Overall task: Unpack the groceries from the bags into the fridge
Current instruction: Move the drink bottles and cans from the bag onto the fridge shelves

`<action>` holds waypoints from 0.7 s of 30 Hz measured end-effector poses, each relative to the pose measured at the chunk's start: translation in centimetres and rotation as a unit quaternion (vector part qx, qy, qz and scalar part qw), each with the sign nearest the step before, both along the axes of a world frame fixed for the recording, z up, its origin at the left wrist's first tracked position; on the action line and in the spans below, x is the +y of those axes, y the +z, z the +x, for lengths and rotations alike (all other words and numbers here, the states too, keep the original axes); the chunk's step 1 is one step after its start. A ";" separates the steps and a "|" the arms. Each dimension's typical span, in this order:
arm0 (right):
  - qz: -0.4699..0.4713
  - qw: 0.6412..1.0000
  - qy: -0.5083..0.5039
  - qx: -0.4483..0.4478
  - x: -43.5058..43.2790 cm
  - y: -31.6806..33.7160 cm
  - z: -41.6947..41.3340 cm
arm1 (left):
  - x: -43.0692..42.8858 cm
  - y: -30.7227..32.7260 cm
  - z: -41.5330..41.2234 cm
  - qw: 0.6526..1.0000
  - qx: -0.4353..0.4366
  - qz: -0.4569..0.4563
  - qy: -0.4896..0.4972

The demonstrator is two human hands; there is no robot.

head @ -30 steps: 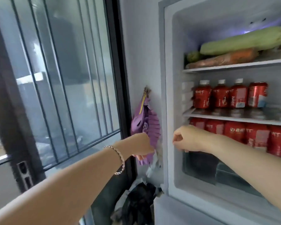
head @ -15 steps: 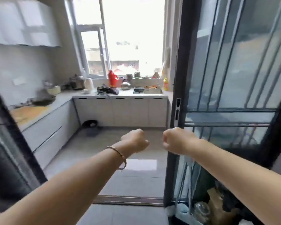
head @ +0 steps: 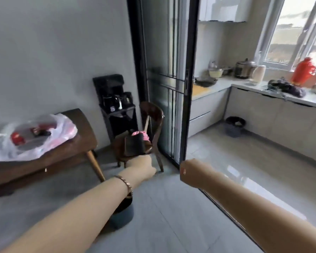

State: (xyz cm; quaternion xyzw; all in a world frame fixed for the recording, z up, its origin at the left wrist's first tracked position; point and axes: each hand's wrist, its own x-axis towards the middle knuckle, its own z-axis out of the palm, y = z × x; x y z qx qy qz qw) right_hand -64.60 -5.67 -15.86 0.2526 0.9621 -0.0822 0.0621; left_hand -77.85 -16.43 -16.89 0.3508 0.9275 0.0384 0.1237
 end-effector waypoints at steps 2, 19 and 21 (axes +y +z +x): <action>-0.013 0.999 0.031 -0.010 -2.7 -1.3 -5.8 | -3.8 -0.7 -4.8 0.999 0.005 -0.013 0.040; -0.053 0.987 0.153 -0.022 -15.2 -6.0 -48.7 | -21.5 -5.4 -39.9 0.973 -0.046 0.013 0.224; -0.054 0.983 0.177 -0.021 -15.4 -6.7 -53.7 | -22.2 -6.0 -43.9 0.968 -0.051 0.026 0.244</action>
